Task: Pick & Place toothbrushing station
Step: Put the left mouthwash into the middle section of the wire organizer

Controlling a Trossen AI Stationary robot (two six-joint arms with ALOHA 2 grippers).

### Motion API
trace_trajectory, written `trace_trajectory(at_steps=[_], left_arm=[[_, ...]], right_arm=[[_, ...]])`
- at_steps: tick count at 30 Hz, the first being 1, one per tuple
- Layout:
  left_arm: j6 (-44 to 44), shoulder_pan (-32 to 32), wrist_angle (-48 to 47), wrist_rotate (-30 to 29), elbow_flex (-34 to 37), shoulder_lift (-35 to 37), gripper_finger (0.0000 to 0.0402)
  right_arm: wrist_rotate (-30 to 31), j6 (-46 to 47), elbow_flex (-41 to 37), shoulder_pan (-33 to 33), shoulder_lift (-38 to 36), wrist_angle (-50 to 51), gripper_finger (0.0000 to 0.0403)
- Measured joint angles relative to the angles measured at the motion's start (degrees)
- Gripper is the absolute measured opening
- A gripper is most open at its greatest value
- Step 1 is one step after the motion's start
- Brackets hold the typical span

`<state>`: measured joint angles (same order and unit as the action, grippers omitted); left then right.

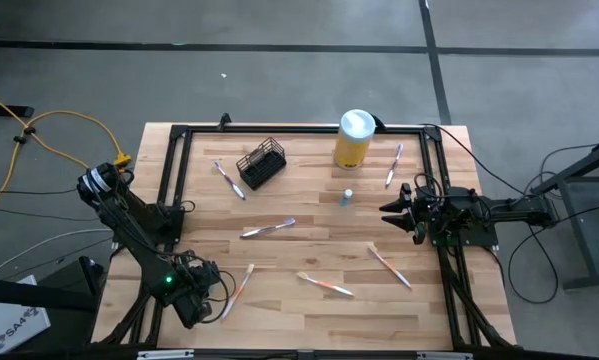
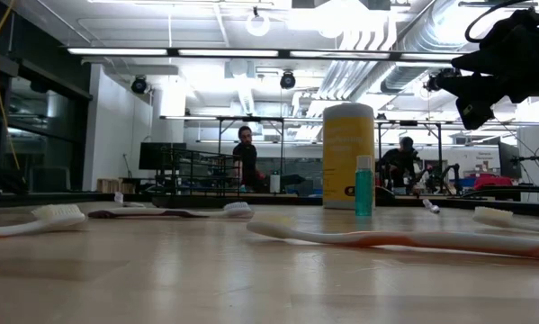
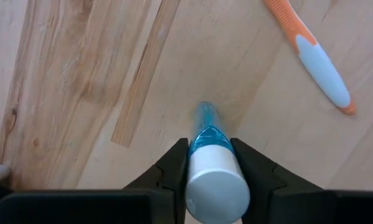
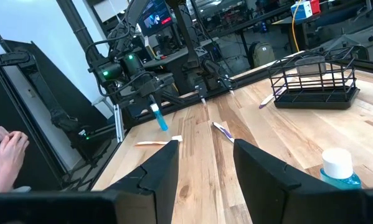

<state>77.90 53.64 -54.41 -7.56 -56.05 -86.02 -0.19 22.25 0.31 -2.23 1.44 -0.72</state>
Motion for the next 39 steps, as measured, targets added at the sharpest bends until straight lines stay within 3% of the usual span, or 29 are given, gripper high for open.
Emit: trace_trajectory(at_steps=[8, 16, 25, 32, 39], left_arm=[[-0.4, -2.2, -0.3, 1.3, 0.0, 0.9, 0.0086], [-7.4, -8.6, -2.1, 1.7, 0.0, 7.6, 0.0086], [-20.3, -22.1, -9.5, 1.5, -2.1, 14.1, 0.0086], [-30.1, -34.2, -17.3, 5.0, -7.7, 14.5, 0.0086], [-42.7, -44.4, -18.8, 5.1, -11.7, 14.5, 0.0086]], right_arm=[[0.0, 0.0, 0.0, 0.0, 0.0, 0.0, 0.0145], [0.0, 0.0, 0.0, 0.0, 0.0, 0.0, 0.0145], [0.0, 0.0, 0.0, 0.0, 0.0, 0.0, 0.0145], [0.0, 0.0, 0.0, 0.0, 0.0, 0.0, 0.0145], [0.0, 0.0, 0.0, 0.0, 0.0, 0.0, 0.0145]])
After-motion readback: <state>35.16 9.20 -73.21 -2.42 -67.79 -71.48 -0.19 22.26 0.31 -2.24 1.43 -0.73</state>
